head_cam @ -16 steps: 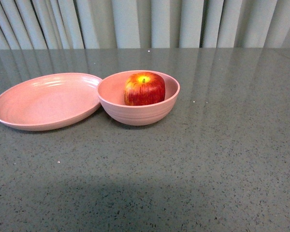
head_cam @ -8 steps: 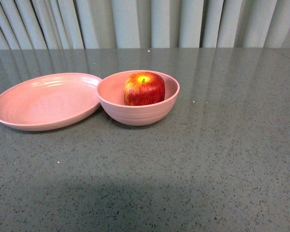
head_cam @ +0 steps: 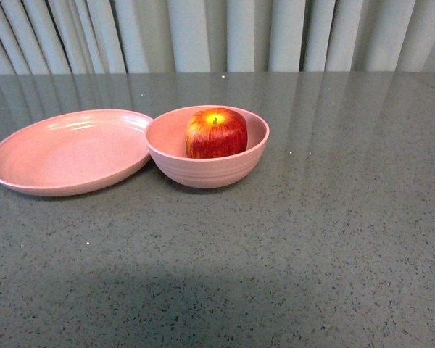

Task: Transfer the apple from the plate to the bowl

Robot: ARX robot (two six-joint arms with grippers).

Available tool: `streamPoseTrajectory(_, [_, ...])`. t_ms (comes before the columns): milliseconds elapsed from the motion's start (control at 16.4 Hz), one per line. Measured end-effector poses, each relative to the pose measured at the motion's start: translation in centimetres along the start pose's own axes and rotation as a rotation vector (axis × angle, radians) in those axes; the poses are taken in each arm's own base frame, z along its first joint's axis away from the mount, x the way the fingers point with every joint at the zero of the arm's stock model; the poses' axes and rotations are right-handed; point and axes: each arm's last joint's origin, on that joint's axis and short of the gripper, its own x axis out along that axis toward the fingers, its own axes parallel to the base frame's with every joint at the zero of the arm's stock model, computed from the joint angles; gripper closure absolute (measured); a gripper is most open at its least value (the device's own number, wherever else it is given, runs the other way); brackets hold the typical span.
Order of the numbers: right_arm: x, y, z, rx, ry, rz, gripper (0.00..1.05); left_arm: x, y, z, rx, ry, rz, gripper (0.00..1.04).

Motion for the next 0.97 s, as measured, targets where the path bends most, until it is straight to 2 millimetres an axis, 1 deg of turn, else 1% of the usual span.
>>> streamPoseTrajectory(122, [0.0, 0.0, 0.0, 0.000, 0.000, 0.000, 0.07, -0.5, 0.0, -0.2, 0.000, 0.018, 0.001, 1.04])
streamPoseTrajectory(183, [0.0, 0.0, 0.0, 0.000, 0.000, 0.000, 0.07, -0.8, 0.0, -0.6, 0.001, 0.052, -0.002, 1.04])
streamPoseTrajectory(304, [0.0, 0.0, 0.0, 0.000, 0.000, 0.000, 0.07, -1.2, 0.0, -0.4, 0.000, 0.026, 0.002, 1.04])
streamPoseTrajectory(365, [0.0, 0.0, 0.0, 0.000, 0.000, 0.000, 0.07, -1.2, 0.0, -0.1, 0.002, -0.010, -0.002, 1.04])
streamPoseTrajectory(426, [0.0, 0.0, 0.0, 0.000, -0.001, 0.000, 0.07, -1.2, 0.0, -0.4, 0.002, 0.021, 0.001, 1.04])
streamPoseTrajectory(731, [0.0, 0.0, 0.0, 0.000, 0.000, 0.000, 0.07, -1.2, 0.0, -0.3, 0.003, 0.012, 0.000, 1.04])
streamPoseTrajectory(792, [0.0, 0.0, 0.0, 0.000, -0.001, 0.000, 0.07, -1.2, 0.0, -0.3, 0.003, 0.012, 0.000, 0.92])
streamPoseTrajectory(853, [0.0, 0.0, 0.0, 0.000, 0.000, 0.000, 0.07, -1.2, 0.0, -0.3, 0.003, 0.012, 0.000, 0.78])
streamPoseTrajectory(974, [0.0, 0.0, 0.0, 0.000, 0.000, 0.000, 0.07, -1.2, 0.0, -0.3, 0.003, 0.012, 0.000, 0.54])
